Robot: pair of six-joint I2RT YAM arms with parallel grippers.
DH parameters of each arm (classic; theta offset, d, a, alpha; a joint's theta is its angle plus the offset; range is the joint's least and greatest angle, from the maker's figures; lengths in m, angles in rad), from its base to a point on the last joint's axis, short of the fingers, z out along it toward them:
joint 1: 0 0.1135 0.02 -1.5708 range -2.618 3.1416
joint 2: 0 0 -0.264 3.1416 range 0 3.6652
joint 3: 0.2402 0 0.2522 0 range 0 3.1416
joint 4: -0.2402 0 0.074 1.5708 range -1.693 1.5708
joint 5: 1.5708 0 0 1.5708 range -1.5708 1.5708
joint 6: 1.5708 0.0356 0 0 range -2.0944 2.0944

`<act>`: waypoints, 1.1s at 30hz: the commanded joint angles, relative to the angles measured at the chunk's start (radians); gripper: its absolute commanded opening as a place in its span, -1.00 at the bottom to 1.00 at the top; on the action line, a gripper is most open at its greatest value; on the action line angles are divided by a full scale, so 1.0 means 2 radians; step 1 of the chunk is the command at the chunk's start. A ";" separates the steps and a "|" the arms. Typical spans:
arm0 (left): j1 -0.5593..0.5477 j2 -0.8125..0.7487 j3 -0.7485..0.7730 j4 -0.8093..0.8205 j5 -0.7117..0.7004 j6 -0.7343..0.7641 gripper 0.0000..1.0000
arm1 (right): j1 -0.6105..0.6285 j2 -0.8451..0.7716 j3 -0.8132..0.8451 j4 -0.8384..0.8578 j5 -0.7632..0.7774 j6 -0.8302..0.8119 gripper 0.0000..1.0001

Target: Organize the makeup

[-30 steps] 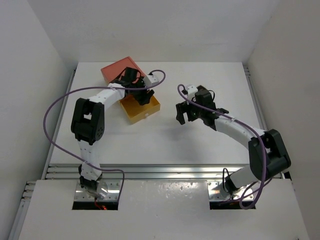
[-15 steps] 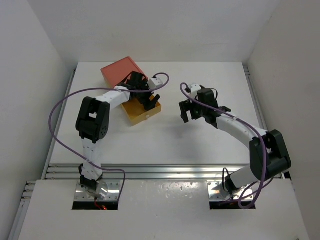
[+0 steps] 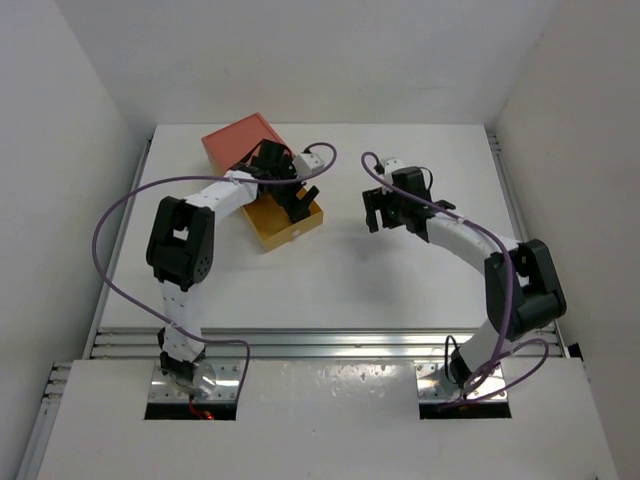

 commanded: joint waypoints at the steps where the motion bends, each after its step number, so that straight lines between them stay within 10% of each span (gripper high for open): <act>1: -0.004 -0.052 0.020 -0.010 -0.010 -0.006 0.96 | -0.011 0.031 0.057 0.025 0.072 0.037 0.57; 8: -0.004 -0.102 0.036 -0.042 -0.009 -0.016 0.94 | -0.021 0.176 0.187 0.019 0.170 0.033 0.89; 22: 0.083 -0.076 0.162 -0.051 -0.132 -0.107 0.94 | -0.033 0.331 0.357 -0.114 0.226 0.094 0.89; 33: 0.137 -0.011 0.150 -0.034 -0.120 -0.144 0.94 | -0.036 0.340 0.341 -0.110 0.177 0.104 0.30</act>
